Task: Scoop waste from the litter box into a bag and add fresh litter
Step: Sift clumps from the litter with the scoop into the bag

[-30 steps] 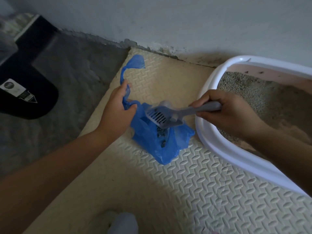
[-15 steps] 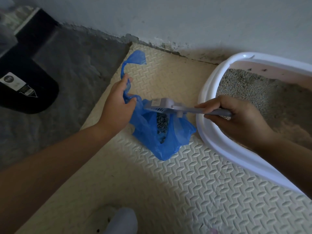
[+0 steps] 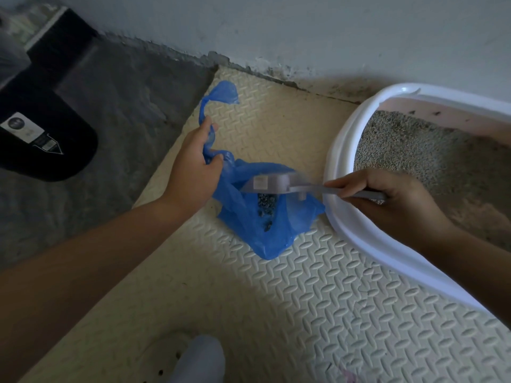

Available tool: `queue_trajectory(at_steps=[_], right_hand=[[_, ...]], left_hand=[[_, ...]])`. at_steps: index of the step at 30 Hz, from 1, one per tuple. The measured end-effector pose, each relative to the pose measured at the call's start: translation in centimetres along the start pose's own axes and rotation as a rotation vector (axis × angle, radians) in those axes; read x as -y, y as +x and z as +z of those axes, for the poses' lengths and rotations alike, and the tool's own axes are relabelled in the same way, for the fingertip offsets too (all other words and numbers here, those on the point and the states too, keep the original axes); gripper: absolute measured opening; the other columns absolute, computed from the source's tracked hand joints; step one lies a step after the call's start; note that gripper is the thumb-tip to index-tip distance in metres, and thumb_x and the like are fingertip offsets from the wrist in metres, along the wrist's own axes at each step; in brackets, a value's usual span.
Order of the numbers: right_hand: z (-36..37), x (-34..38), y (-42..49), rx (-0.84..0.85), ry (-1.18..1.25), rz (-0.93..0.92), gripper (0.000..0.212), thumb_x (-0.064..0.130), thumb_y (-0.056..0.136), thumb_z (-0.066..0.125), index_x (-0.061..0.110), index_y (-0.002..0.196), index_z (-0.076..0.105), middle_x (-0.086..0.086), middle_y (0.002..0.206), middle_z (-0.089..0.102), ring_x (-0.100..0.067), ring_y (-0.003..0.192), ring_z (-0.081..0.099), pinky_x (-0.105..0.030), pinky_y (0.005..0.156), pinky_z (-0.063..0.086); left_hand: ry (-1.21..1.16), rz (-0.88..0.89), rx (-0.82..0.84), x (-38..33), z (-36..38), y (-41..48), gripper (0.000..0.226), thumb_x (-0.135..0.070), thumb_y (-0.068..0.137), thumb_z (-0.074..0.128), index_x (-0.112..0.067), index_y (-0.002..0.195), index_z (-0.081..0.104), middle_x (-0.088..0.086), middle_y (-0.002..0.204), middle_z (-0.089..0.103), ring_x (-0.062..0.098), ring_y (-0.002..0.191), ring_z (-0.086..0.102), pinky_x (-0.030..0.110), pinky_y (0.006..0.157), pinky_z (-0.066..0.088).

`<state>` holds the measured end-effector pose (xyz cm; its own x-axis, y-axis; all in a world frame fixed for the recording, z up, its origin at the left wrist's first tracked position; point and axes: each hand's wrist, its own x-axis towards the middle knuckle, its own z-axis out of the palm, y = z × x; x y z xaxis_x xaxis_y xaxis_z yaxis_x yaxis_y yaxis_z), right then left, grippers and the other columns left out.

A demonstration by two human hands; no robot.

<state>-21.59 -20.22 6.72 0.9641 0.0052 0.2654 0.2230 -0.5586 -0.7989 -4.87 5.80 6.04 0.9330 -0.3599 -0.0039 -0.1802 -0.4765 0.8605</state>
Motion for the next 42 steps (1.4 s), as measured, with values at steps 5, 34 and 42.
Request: queue_trajectory(at_steps=[5, 34, 42], right_hand=[[0.0, 0.1, 0.1, -0.020, -0.015, 0.025, 0.012, 0.006, 0.082, 0.067, 0.017, 0.087, 0.065, 0.011, 0.106, 0.069, 0.001, 0.098, 0.065, -0.013, 0.083, 0.048], [-7.2, -5.7, -9.2, -0.882, 0.624, 0.943, 0.014, 0.007, 0.085, 0.066, 0.018, 0.092, 0.060, 0.004, 0.063, 0.070, -0.003, 0.063, 0.068, -0.014, 0.066, 0.056], [-6.9, -6.1, -10.2, -0.529, 0.226, 0.906, 0.030, 0.006, 0.076, 0.075, 0.013, 0.104, 0.065, 0.001, 0.083, 0.069, 0.002, 0.064, 0.064, -0.009, 0.056, 0.048]], left_hand=[[0.028, 0.016, 0.008, -0.1, 0.1, -0.1, 0.061, 0.001, 0.094, 0.047, -0.018, 0.148, 0.026, -0.018, 0.138, 0.036, 0.001, 0.131, 0.038, 0.001, 0.091, 0.035], [0.063, 0.047, 0.244, -2.4, 5.1, -2.6, 0.054, -0.005, 0.096, 0.049, -0.024, 0.145, 0.035, -0.023, 0.131, 0.045, -0.026, 0.111, 0.039, -0.003, 0.088, 0.031], [0.075, 0.099, 0.330, -3.9, 8.4, -3.0, 0.055, -0.005, 0.095, 0.050, -0.024, 0.144, 0.032, -0.031, 0.124, 0.042, -0.021, 0.104, 0.045, 0.001, 0.088, 0.035]])
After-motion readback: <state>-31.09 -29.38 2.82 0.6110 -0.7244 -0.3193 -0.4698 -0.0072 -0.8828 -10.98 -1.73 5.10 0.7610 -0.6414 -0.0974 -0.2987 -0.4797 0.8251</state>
